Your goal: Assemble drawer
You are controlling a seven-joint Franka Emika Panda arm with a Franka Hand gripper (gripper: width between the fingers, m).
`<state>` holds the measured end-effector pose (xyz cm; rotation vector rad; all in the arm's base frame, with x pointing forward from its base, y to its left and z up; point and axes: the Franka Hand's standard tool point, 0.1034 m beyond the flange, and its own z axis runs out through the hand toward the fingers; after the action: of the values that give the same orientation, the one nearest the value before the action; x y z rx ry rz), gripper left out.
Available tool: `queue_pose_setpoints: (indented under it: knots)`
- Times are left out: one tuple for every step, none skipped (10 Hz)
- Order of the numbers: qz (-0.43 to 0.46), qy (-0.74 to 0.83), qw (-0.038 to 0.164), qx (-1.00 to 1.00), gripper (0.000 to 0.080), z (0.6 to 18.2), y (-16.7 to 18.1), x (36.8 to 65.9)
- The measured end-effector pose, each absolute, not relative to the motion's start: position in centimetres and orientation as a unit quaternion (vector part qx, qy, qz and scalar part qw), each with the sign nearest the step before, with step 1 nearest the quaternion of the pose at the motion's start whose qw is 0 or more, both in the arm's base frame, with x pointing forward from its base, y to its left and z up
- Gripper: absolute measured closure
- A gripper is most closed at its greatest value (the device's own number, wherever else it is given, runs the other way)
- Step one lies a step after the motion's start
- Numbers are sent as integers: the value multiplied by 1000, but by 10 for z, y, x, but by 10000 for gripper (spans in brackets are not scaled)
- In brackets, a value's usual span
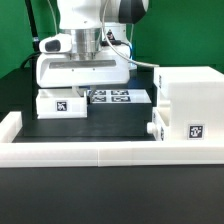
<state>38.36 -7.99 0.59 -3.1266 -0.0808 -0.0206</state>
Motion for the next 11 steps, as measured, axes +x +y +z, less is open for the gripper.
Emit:
queue_pose_setpoints:
  knots:
    - [0, -33, 10, -999, 757, 7, -76, 384]
    - [18, -61, 17, -998, 757, 19, -64, 393]
    - [21, -80, 19, -996, 757, 30, -58, 403]
    - [27, -102, 23, -994, 757, 38, -54, 410]
    - [29, -125, 26, -991, 757, 47, -50, 420]
    - [26, -135, 27, -990, 757, 53, -48, 428]
    - [27, -137, 27, -990, 757, 50, -48, 426]
    - [27, -163, 28, -986, 757, 49, -49, 425]
    - [26, -201, 29, -979, 757, 49, -49, 425]
    - [26, -221, 29, -975, 757, 49, -49, 425]
    - [25, -264, 30, -964, 757, 50, -49, 426]
